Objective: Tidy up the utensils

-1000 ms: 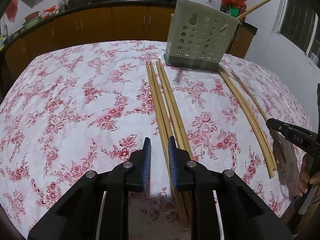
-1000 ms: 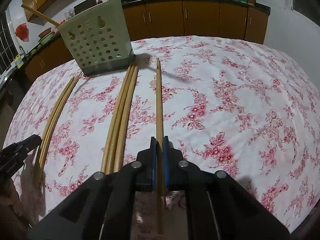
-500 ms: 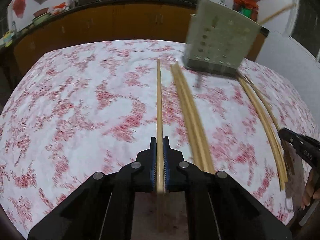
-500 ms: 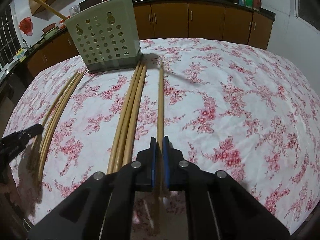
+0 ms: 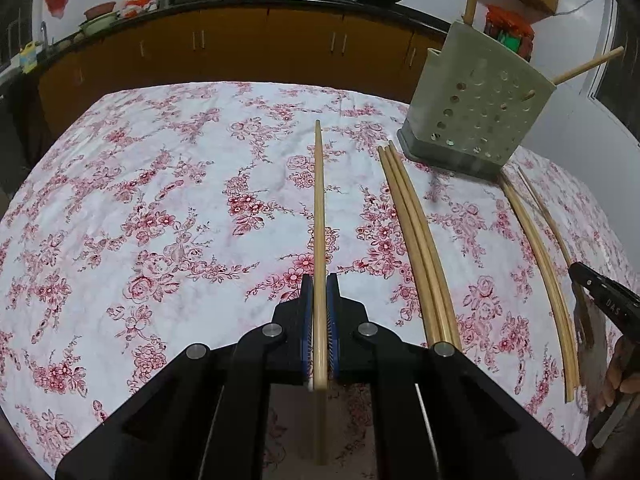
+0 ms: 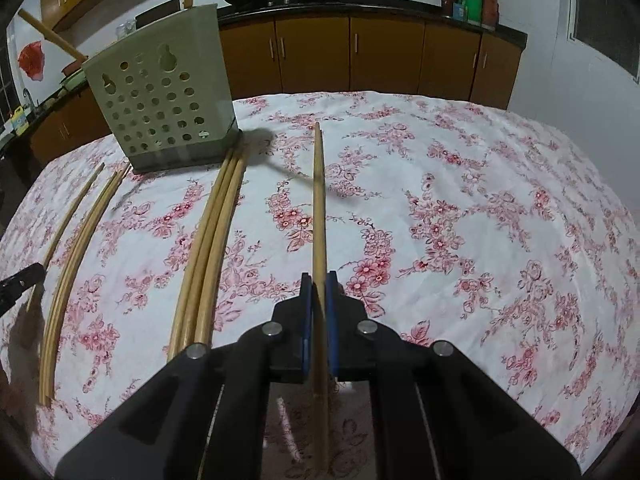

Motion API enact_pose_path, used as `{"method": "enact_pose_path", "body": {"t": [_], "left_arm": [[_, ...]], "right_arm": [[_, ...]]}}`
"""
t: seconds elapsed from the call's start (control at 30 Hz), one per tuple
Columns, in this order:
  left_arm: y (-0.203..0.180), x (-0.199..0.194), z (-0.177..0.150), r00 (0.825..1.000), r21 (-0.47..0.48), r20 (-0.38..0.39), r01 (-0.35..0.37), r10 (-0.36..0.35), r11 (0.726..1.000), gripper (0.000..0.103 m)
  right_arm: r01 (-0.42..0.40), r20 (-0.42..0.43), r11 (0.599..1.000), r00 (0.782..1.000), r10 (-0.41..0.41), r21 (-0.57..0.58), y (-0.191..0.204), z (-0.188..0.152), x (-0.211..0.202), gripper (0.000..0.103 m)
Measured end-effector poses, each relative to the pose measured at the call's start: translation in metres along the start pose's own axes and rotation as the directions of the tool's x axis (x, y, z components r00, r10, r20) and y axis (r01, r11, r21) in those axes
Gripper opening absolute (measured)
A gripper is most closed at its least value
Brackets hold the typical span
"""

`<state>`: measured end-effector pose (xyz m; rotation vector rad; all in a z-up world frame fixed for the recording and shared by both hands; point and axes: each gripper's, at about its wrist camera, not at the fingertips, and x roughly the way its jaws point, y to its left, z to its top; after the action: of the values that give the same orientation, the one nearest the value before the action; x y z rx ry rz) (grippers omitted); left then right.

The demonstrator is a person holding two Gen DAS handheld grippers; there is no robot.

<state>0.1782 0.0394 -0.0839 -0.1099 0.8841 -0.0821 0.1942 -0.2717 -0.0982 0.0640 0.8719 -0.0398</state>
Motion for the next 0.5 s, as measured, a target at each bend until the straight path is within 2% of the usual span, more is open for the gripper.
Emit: {"method": "enact_pose_path", "body": {"t": [0.5], "left_arm": [[-0.0012, 0.0006, 0.0009, 1.0, 0.005, -0.003, -0.009, 0.009, 1.0, 0.008]], "right_arm": [[0.004, 0.0, 1.0, 1.0, -0.004, -0.003, 0.0005, -0.001, 0.0, 0.01]]}}
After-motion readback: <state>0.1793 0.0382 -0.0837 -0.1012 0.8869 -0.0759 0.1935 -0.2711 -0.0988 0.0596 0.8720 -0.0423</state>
